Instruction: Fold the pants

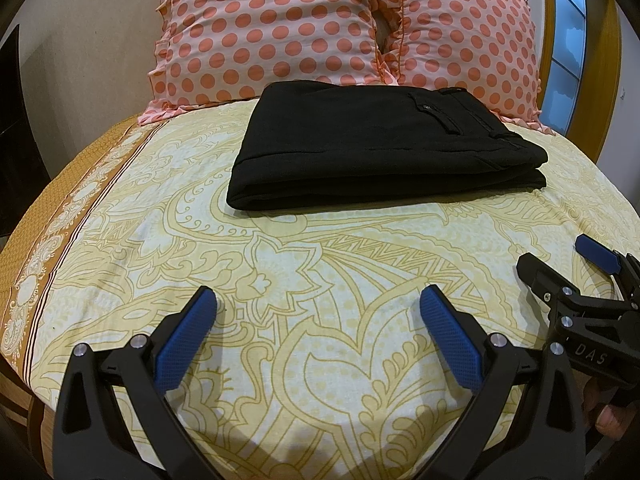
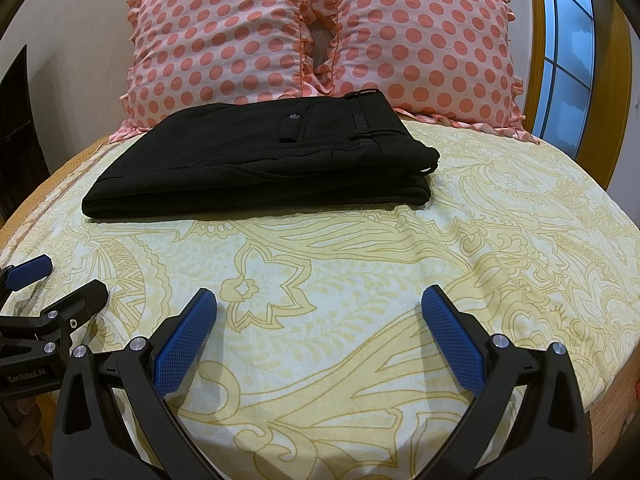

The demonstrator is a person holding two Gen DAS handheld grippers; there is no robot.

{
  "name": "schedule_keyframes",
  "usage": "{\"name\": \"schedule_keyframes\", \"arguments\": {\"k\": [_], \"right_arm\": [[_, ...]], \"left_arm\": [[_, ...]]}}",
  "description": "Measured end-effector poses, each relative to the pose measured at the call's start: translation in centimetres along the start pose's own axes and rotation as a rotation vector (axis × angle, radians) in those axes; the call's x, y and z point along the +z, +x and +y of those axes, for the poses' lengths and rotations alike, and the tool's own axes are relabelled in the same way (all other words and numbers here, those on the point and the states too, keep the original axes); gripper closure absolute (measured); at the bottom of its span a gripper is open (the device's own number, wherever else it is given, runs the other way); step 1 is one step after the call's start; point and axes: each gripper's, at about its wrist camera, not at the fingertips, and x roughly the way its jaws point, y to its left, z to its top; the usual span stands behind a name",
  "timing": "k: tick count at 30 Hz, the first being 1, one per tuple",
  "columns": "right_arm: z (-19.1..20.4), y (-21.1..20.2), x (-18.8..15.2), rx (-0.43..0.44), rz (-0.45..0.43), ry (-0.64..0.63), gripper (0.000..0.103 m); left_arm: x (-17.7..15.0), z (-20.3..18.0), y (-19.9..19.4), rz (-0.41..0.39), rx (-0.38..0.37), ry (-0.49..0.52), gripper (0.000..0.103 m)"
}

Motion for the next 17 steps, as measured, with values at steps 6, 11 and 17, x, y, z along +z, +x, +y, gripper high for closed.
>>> {"name": "schedule_keyframes", "arguments": {"k": [6, 11, 17], "right_arm": [[0.02, 0.00, 0.01, 0.000, -0.001, 0.000, 0.001], [0.00, -0.02, -0.04, -0.001, 0.000, 0.001, 0.001], [0.05, -0.01, -0.04, -0.002, -0.001, 0.002, 0.001]], "left_arm": [[0.01, 0.06, -0.01, 0.000, -0.001, 0.002, 0.002], [0.04, 0.05, -0.02, 0.002, -0.001, 0.001, 0.002], [0.05, 0.01, -0.03, 0.000, -0.001, 0.001, 0.002]]}}
